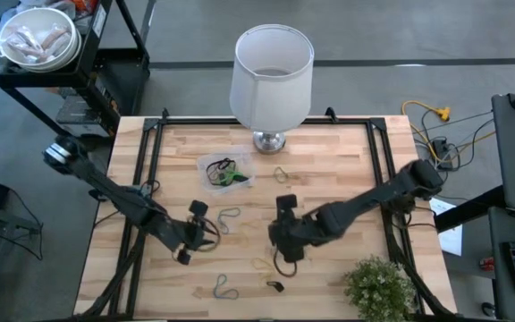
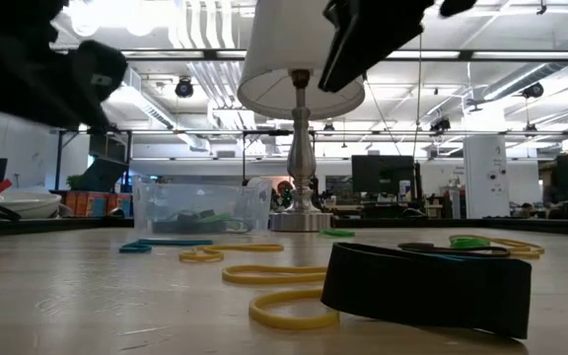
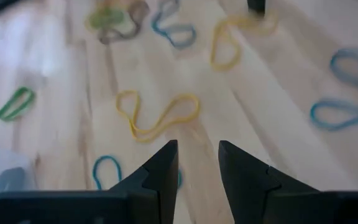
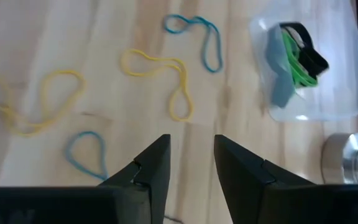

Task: Pick and place rubber bands into bin
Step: Put the blue rubber band into the transparent bin

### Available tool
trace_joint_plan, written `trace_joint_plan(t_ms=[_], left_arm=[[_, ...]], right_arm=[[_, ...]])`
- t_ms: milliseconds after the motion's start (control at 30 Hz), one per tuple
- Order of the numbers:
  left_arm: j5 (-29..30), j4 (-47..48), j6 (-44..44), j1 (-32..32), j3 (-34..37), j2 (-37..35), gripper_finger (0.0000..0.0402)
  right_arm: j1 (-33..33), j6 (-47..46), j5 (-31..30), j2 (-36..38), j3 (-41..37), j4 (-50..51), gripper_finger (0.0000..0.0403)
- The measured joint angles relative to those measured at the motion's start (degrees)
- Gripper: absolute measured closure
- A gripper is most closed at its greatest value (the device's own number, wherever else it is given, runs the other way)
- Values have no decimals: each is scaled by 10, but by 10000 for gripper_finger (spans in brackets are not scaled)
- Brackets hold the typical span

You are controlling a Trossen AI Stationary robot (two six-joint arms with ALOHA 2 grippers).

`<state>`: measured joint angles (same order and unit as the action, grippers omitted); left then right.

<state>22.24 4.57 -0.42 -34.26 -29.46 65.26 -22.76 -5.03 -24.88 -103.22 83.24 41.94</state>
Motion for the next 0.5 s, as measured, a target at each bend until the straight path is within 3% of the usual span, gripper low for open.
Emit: trace_joint_plan(t_ms=[267, 500], left_arm=[[0, 31, 70, 4, -77, 155, 301], [2, 189, 40, 47, -183, 238, 301]], right_arm=[[-47, -3, -5, 0, -1, -4, 298], [-58, -10, -7, 0, -1, -4, 309]])
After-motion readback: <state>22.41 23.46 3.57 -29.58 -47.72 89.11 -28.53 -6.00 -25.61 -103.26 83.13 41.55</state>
